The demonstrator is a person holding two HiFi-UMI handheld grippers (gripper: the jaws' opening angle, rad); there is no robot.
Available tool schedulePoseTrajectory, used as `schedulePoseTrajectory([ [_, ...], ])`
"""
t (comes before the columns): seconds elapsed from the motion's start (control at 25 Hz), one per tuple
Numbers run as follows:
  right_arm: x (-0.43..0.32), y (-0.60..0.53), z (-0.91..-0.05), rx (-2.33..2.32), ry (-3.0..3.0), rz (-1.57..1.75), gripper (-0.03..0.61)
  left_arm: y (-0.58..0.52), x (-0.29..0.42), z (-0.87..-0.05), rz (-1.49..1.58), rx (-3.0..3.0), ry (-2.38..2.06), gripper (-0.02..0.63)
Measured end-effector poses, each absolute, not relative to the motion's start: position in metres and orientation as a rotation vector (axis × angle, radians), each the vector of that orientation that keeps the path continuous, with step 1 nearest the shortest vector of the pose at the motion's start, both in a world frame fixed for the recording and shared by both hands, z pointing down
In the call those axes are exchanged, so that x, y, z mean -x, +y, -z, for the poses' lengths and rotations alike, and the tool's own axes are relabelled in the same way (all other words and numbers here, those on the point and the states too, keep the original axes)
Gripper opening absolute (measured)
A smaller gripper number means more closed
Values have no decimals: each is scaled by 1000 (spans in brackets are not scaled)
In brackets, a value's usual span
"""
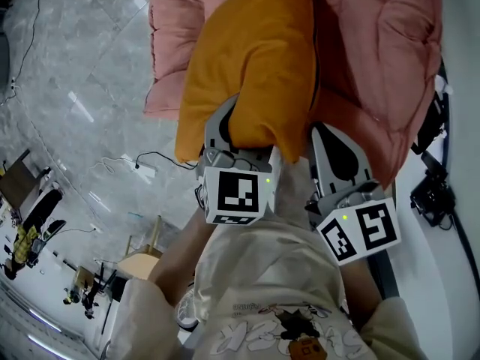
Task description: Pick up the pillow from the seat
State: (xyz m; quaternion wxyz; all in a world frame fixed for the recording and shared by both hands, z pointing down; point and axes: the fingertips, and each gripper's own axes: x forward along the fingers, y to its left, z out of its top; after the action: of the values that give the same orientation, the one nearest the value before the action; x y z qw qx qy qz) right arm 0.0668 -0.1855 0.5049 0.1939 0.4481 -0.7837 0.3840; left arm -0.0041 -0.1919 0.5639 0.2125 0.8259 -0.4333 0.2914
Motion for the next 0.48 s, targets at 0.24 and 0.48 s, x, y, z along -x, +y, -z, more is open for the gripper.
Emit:
schedulePoseTrajectory([
  [0.24, -71, -187, -488, -1260, -2235, -1050, 23, -197, 4, -542, -803, -2301, -1252, 225],
  [0.48, -75, -183, -473, -1263, -2263, -1022, 23, -195, 7, -524, -790, -2287, -1305, 219],
])
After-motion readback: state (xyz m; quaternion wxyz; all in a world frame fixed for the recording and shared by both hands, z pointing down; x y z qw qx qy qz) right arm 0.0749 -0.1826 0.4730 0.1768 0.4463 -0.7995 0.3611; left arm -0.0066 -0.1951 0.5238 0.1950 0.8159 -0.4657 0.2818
